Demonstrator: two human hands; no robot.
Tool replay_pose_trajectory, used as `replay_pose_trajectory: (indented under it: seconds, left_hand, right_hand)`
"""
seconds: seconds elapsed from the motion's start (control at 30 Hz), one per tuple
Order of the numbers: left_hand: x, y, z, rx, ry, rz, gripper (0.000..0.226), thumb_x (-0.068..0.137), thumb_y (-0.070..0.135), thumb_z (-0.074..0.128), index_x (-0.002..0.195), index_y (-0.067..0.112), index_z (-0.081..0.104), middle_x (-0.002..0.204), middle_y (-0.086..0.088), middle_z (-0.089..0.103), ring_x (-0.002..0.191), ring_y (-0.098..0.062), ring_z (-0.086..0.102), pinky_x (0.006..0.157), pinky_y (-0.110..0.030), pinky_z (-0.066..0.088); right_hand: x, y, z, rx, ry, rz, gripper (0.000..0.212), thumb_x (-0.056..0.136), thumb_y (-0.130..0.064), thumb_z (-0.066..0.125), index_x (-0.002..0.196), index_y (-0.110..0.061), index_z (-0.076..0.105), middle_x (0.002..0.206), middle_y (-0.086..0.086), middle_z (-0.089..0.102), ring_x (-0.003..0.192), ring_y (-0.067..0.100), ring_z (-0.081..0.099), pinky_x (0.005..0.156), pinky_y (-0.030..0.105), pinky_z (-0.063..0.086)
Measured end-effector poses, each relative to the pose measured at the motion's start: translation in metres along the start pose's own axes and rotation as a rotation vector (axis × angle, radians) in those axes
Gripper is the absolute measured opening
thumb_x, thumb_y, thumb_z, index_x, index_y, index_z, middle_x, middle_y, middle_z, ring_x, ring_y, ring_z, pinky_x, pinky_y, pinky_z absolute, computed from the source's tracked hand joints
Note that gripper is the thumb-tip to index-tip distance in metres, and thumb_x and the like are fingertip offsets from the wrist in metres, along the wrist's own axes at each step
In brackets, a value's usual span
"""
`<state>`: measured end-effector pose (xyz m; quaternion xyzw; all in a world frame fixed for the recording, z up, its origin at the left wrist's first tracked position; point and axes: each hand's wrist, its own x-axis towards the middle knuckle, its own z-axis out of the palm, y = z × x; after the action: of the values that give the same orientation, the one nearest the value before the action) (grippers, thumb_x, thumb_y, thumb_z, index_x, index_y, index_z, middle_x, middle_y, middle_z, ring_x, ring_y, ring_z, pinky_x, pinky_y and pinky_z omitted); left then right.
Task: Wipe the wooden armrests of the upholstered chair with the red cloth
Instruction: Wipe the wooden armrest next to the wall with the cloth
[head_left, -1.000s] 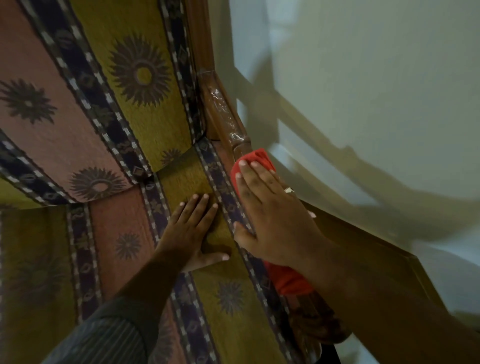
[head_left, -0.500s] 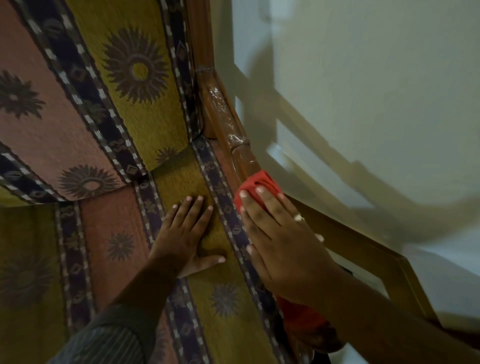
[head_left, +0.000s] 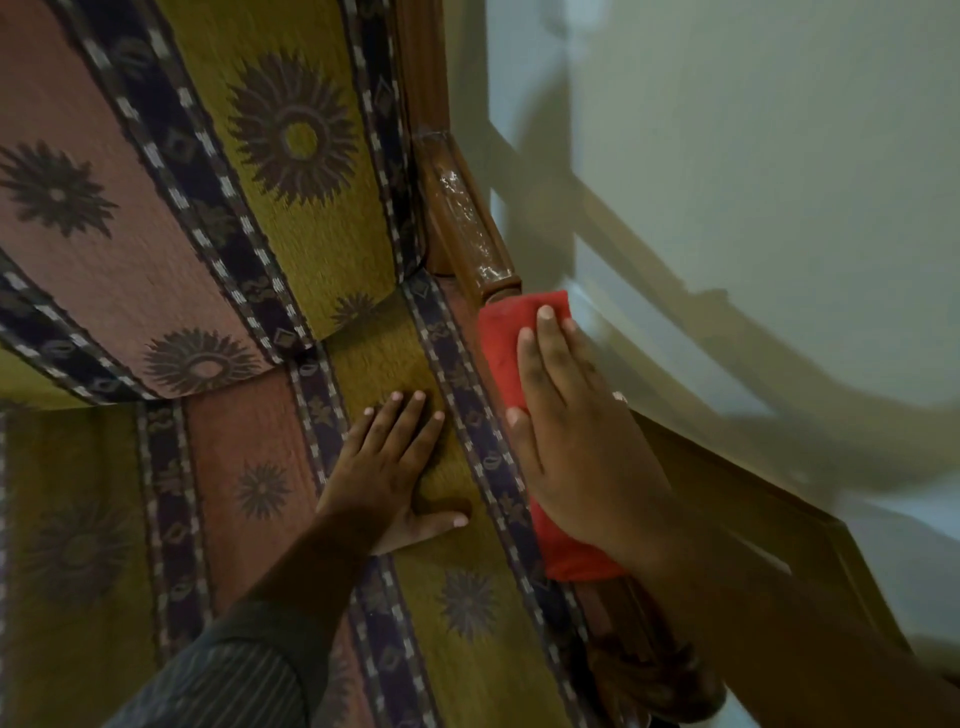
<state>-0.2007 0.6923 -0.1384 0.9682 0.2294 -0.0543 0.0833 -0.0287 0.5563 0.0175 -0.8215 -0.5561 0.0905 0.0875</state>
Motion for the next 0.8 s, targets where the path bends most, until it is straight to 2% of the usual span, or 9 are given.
replay_pose_trajectory:
  seconds: [0.13,0.2,0.27,0.4,0.5,0.6,0.73,0.8]
  left_hand:
    - [0.001,0.001,0.000,-0.007,0.006,0.004,0.120,0.070,0.098,0.025,0.158,0.018,0.014,0.166,-0.011,0.011,0.153,-0.032,0.004,0.121,-0.057,0.013]
    - [-0.001,0.002,-0.002,-0.010,-0.005,0.005,0.119,0.071,0.098,0.022,0.158,0.018,0.015,0.166,-0.011,0.011,0.153,-0.033,0.005,0.121,-0.058,0.014]
    - [-0.001,0.003,-0.003,-0.010,-0.012,0.002,0.119,0.070,0.098,0.019,0.158,0.018,0.014,0.166,-0.011,0.008,0.153,-0.033,0.002,0.121,-0.058,0.012]
    - [-0.001,0.000,-0.003,0.013,-0.021,-0.009,0.121,0.068,0.099,0.015,0.159,0.020,0.008,0.166,-0.008,0.000,0.153,-0.031,-0.005,0.123,-0.054,0.004]
    - [-0.001,0.001,-0.002,0.030,-0.027,-0.007,0.122,0.067,0.100,0.014,0.159,0.021,0.004,0.166,-0.007,-0.003,0.153,-0.030,-0.007,0.123,-0.053,0.002]
    - [-0.002,0.000,-0.001,0.017,-0.007,-0.007,0.122,0.067,0.101,0.014,0.159,0.022,0.002,0.167,-0.007,-0.003,0.153,-0.028,-0.009,0.123,-0.052,-0.001]
    - [0.009,-0.009,-0.002,0.023,-0.012,0.044,0.123,0.064,0.103,0.015,0.157,0.025,-0.005,0.167,-0.006,-0.006,0.153,-0.027,-0.013,0.122,-0.049,-0.011]
    - [0.027,-0.021,-0.007,0.055,-0.008,0.106,0.125,0.063,0.104,0.015,0.157,0.025,-0.006,0.167,-0.006,-0.010,0.153,-0.027,-0.013,0.122,-0.048,-0.011]
  right_hand:
    - [0.011,-0.004,-0.006,-0.283,-0.039,-0.179,0.068,0.098,-0.033,0.037,0.156,-0.003,0.020,0.166,0.019,0.017,0.153,0.038,0.015,0.122,0.053,0.022]
    - [0.035,-0.011,-0.007,-0.411,-0.096,-0.292,0.066,0.099,-0.036,0.032,0.155,-0.002,0.024,0.165,0.019,0.018,0.154,0.037,0.014,0.124,0.054,0.014]
    - [0.060,-0.015,-0.006,-0.462,-0.104,-0.312,0.068,0.100,-0.041,0.028,0.156,-0.003,0.019,0.167,0.018,0.013,0.155,0.034,0.008,0.126,0.051,0.007]
    - [0.095,-0.016,-0.007,-0.242,-0.031,-0.151,0.074,0.103,-0.045,0.030,0.158,-0.004,-0.001,0.168,0.017,-0.006,0.155,0.031,-0.006,0.127,0.048,0.004]
    - [0.101,-0.012,-0.005,-0.044,-0.002,-0.016,0.074,0.105,-0.041,0.033,0.158,-0.004,-0.004,0.168,0.017,-0.009,0.155,0.032,-0.005,0.125,0.044,0.006]
    - [0.091,-0.015,-0.004,0.001,0.016,0.067,0.070,0.106,-0.037,0.031,0.158,-0.003,-0.002,0.167,0.019,-0.008,0.155,0.034,0.000,0.123,0.044,0.013]
    - [0.088,-0.012,-0.004,-0.141,0.016,-0.043,0.069,0.104,-0.028,0.037,0.158,-0.002,0.001,0.168,0.018,-0.005,0.155,0.034,-0.004,0.124,0.046,0.005]
    - [0.097,-0.012,-0.007,-0.224,-0.004,-0.134,0.072,0.101,-0.025,0.042,0.158,-0.002,0.004,0.168,0.017,-0.003,0.155,0.034,-0.004,0.127,0.049,0.007]
